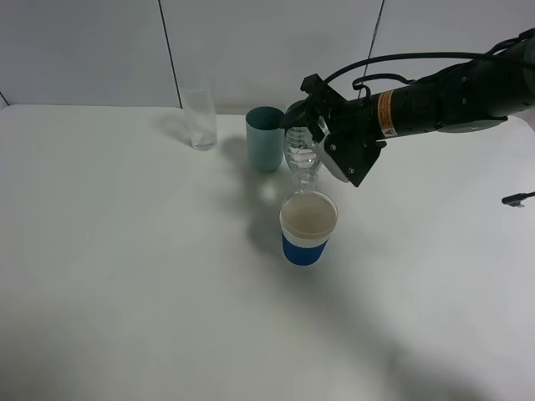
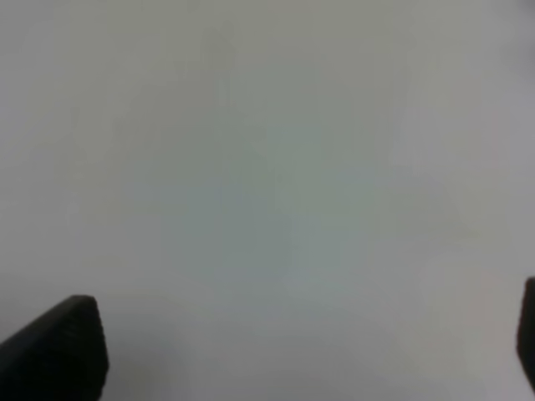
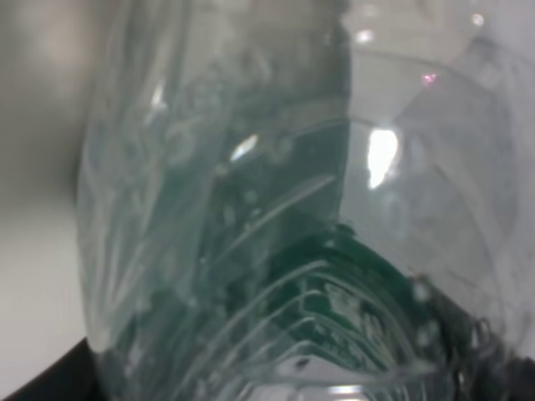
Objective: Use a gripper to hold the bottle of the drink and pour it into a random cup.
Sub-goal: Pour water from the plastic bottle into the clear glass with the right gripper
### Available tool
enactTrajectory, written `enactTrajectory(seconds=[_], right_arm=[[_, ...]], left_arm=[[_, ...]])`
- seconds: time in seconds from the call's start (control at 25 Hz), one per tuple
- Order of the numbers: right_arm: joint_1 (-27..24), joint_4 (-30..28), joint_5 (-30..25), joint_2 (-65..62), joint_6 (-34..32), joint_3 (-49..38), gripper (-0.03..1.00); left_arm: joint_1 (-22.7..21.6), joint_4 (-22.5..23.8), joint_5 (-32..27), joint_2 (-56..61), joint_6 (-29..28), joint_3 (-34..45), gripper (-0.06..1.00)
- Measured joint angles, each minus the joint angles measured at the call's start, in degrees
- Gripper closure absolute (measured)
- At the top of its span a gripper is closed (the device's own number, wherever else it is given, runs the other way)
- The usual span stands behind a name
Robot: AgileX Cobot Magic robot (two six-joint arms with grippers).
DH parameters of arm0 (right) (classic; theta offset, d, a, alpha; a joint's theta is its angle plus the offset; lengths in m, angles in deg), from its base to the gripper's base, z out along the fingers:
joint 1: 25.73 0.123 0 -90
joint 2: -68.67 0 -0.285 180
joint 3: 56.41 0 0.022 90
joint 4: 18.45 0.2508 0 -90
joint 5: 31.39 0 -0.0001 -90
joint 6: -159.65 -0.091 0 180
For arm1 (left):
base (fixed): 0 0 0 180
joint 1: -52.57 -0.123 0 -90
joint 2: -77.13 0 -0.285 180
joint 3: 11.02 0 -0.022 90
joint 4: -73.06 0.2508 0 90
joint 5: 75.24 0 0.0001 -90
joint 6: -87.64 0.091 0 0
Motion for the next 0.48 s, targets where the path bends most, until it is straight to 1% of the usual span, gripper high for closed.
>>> enactTrajectory(seconds=[0.48], right_arm=[[1.02,0.61,-0.43,0.0,1.46,0.0,0.4]], left_arm=[[0.0,0.0,0.0,0.0,0.0,0.0,-0.05]])
